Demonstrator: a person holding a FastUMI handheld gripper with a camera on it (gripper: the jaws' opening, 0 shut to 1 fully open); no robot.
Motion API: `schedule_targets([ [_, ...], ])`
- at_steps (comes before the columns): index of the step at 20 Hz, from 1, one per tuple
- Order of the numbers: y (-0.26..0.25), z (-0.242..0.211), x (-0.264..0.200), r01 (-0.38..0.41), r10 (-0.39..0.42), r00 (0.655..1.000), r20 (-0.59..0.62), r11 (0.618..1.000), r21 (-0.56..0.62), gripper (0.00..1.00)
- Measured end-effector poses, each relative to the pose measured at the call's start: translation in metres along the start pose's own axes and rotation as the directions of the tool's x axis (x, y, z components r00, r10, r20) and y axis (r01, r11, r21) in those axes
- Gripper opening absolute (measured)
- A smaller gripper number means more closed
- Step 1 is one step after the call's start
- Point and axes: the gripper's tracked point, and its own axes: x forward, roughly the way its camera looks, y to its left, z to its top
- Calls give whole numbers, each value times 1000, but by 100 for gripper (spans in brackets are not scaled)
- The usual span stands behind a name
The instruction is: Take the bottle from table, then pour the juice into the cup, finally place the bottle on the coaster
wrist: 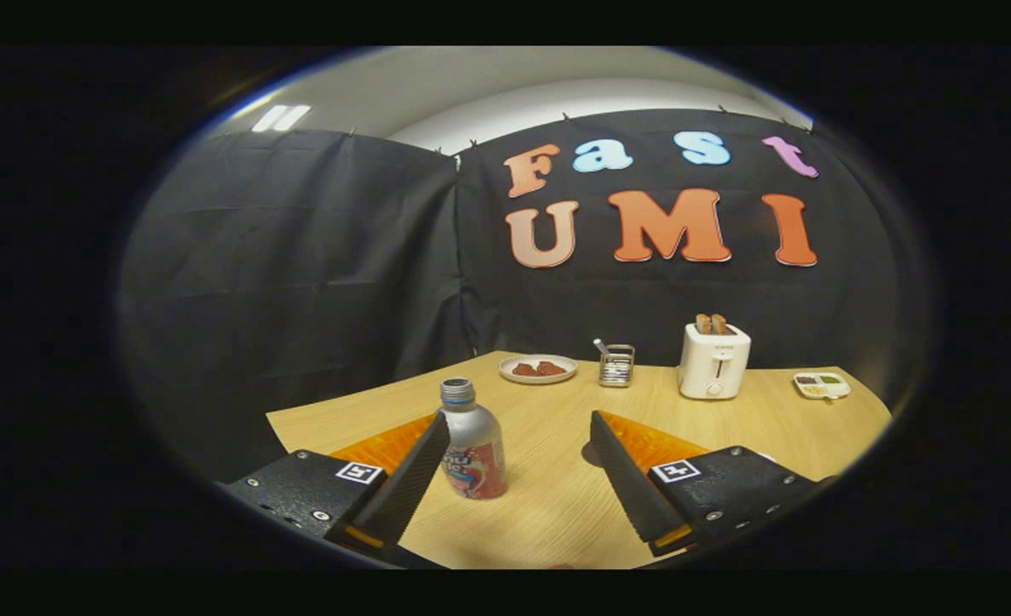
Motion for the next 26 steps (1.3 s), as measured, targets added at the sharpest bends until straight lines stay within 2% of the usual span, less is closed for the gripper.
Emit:
schedule_targets([
  [6,20,-31,25,-2,1,998,-66,1000,-12,98],
  [11,38,-59,46,-3,8,992,-126,999,41,98],
  [21,40,-97,67,73,-55,976,-212,994,79,95],
  [22,38,-96,68,89,-69,975,-210,992,88,93],
  [24,37,-96,67,104,-80,975,-208,989,109,83],
  [26,32,-97,67,125,-96,973,-212,984,129,80],
])
